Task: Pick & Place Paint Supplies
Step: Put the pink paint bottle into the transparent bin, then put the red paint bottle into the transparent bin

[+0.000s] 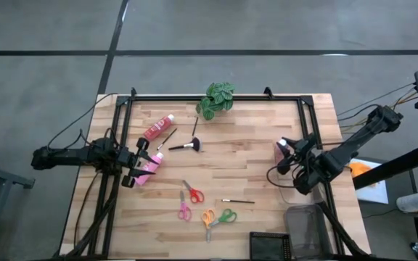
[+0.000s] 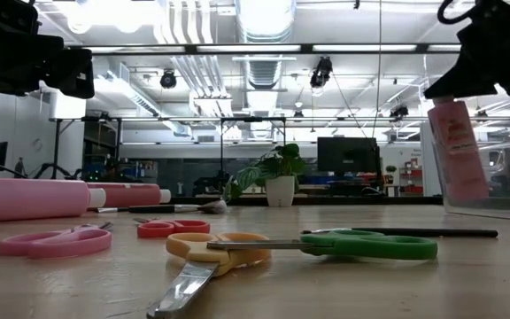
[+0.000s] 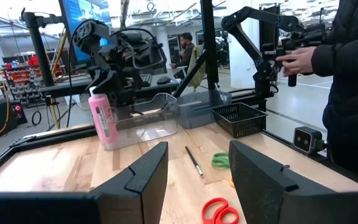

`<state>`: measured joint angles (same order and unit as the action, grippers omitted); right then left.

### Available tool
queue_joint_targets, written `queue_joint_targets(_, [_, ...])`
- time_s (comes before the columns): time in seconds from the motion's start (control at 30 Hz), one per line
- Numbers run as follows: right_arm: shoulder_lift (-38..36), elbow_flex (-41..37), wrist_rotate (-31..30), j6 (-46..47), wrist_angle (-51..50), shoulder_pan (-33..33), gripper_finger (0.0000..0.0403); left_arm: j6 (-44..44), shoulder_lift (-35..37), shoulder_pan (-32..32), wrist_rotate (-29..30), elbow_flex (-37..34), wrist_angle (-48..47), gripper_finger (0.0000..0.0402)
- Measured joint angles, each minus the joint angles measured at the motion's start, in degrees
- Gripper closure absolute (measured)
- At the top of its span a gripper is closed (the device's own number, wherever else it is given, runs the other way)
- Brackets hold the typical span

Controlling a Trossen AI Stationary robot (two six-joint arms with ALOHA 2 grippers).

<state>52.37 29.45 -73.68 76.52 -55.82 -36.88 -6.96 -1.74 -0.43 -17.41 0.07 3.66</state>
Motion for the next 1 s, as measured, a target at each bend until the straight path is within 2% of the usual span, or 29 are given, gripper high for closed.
queue_joint_targets(0.17, [0.8, -1.7, -2.0, 0.1, 3.6, 0.0, 0.0260, 0.0, 0.0, 0.0, 0.0, 0.0, 0.0, 0.0232])
queue_joint_targets(0.43, [0.9, -1.8, -1.9, -2.3, 4.3, 0.0, 0.0245, 0.0, 0.0, 0.0, 0.0, 0.0, 0.0, 0.0232])
queue_joint_targets(0.77, [0.5, -0.5, -1.6, -3.2, 4.7, 0.0, 0.0146, 0.0, 0.0, 0.0, 0.0, 0.0, 0.0, 0.0232])
queue_joint_targets(1.0, [-1.9, 4.7, -1.5, -7.8, 4.4, 0.0, 0.0130, 0.0, 0.0, 0.0, 0.0, 0.0, 0.0, 0.0232])
